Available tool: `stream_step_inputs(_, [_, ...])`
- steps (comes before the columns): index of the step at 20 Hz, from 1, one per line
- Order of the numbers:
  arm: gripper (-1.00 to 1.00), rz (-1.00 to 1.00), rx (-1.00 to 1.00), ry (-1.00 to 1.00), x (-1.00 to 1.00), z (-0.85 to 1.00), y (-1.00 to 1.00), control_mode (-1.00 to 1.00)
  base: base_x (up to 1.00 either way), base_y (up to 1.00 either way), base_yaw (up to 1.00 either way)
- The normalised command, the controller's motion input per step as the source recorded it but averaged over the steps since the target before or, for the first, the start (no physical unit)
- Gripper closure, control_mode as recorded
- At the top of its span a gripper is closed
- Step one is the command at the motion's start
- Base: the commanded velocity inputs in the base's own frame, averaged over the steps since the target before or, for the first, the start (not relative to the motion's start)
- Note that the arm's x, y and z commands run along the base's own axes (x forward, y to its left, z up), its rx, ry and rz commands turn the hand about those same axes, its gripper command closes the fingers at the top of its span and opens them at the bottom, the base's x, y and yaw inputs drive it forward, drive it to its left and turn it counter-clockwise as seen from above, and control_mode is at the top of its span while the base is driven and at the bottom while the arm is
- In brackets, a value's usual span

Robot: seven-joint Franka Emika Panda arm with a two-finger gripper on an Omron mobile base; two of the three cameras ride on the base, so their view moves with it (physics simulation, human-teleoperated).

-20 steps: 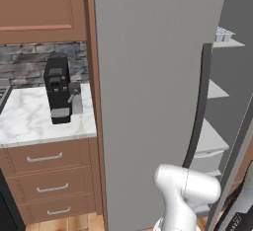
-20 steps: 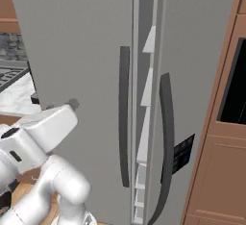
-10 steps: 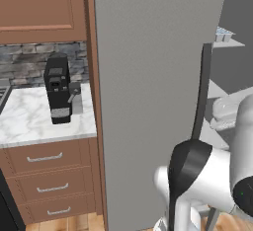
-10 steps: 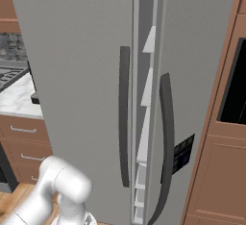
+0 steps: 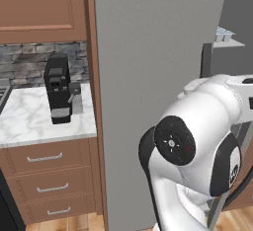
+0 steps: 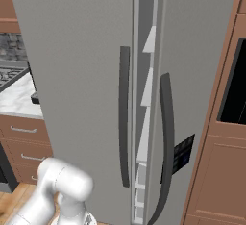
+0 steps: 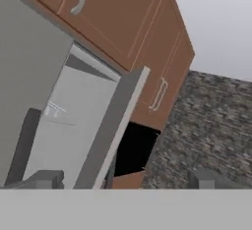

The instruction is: Open the freezer door, pick up the ice cube tray from the freezer, and place it on the dining counter.

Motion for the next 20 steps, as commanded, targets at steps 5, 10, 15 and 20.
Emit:
stream_step_inputs(5, [-1.00,-0.17,0.19,-0.21,0.79,0.00,0.00,-1.00,0.00,0.00,0.00])
stream_step_inputs(10, [-1.00,-0.16,0.01,-0.18,0.88,-0.06,-0.02,-1.00,0.00,0.00,0.00])
stream_step_inputs(15, [-1.00,-0.03,0.02,-0.24,0.41,-0.30,-0.48,-1.00,0.00,0.00,0.00])
stream_step_inputs(20, [-1.00,0.00,0.13,-0.34,0.08,-0.32,-0.64,-1.00,0.00,0.00,0.00])
